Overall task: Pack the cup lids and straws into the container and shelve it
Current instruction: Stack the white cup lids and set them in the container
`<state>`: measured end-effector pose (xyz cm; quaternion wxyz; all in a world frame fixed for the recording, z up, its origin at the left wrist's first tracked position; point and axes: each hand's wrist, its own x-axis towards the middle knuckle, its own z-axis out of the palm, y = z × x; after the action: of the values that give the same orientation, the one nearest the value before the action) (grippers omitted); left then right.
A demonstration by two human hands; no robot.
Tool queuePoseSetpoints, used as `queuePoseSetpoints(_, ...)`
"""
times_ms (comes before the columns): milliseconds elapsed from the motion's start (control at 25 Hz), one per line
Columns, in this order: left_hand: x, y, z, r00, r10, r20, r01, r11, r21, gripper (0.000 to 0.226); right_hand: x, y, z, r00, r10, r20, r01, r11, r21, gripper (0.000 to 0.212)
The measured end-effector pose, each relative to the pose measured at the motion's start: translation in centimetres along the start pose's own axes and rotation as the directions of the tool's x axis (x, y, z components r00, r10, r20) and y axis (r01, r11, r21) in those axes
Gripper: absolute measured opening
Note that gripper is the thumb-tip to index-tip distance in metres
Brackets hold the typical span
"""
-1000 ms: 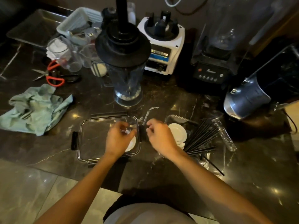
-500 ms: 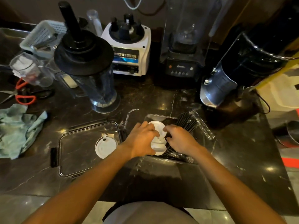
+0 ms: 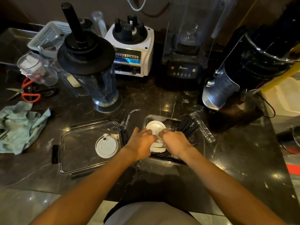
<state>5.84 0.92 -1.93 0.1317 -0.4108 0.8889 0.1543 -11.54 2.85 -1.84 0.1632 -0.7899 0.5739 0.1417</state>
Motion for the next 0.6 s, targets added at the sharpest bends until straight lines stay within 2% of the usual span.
queuePoseSetpoints(120,0.1,0.0,0.4,0.999,0.003,-0.043,-0.002,1.0,0.017,0.056,-0.2,1.1,0.5,0.999,-0.038,0.001,0.038,0.999,-0.008,0.037)
queuePoseSetpoints(280,0.3,-0.1,1.1,0.991,-0.009,-0.136,0.001,0.998,-0.059,0.048,-0.2,2.3,0.1,1.0,-0.03,-0.008,0.031,0.976,0.216,0.019)
queuePoseSetpoints(440,0.1,-0.9,0.9,0.97,-0.074,-0.23,-0.015,0.932,-0.362,0.047,-0.3,3.9,-1.3,0.997,0.011,-0.072,0.022,0.897,0.441,0.01)
queuePoseSetpoints(600,-0.6,-2.3,0.4,0.94,-0.128,-0.315,-0.129,0.723,-0.678,0.052,-0.9,5.3,-2.9,0.992,0.041,-0.118,0.052,0.725,0.687,0.009)
